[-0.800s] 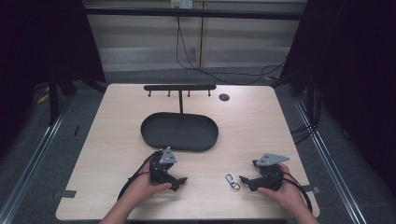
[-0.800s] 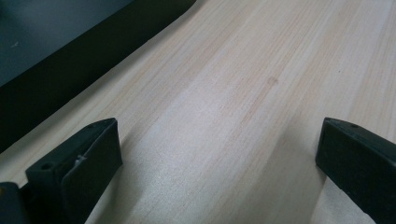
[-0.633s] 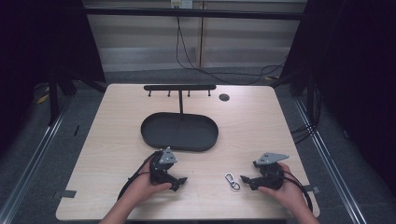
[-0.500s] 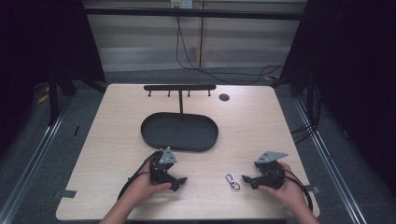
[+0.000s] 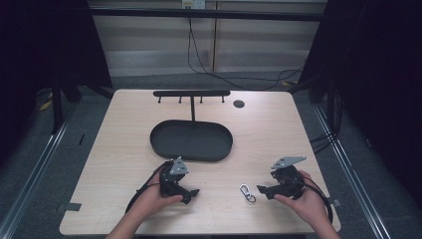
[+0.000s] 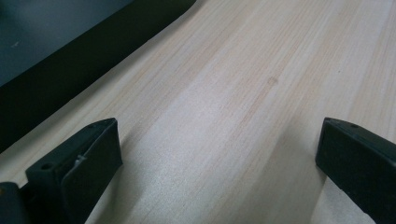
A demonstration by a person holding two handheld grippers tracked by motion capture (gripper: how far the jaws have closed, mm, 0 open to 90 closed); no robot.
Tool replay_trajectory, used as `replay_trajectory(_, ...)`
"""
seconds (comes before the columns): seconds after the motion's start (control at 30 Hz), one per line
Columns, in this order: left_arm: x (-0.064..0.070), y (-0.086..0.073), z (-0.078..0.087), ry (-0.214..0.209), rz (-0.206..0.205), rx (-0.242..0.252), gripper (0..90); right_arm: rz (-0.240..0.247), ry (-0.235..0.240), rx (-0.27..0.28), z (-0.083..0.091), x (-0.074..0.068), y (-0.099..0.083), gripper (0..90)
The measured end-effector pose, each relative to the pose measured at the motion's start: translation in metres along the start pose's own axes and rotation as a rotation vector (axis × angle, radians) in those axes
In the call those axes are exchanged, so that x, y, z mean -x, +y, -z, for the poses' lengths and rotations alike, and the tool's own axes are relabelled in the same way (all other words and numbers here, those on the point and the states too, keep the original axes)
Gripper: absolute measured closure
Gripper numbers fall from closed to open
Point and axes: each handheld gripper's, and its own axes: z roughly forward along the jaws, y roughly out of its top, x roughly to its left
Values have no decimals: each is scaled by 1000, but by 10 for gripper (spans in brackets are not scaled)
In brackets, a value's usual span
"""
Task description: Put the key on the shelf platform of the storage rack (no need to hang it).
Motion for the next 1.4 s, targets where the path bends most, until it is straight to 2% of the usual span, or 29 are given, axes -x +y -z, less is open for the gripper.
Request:
replay_trajectory(0.1, 0, 0, 0, 0, -1, 0, 0, -8, -14, -32, 0, -6, 3, 261)
replay_trajectory(0.2, 0, 0, 0, 0, -1, 0, 0, -30, -5, -56, 0, -13, 7, 277)
replay_trajectory(0.3, 0, 0, 0, 2, -1, -1, 0, -22, -9, -91, -1, -20, 10, 283)
replay_trajectory(0.7, 0, 0, 0, 3, -1, -1, 0, -1, 13, -154, -11, -30, 21, 319)
replay_trajectory(0.73, 0, 0, 0, 3, -1, -1, 0, 9, 14, -177, -12, -32, 23, 321)
replay_trajectory(0.83, 0, 0, 0, 0, 0, 1, 0, 26, 16, -192, -17, -36, 29, 342)
replay_trajectory(1.4, 0, 0, 0, 3, -1, -1, 0, 63, 32, -271, -28, -43, 45, 428)
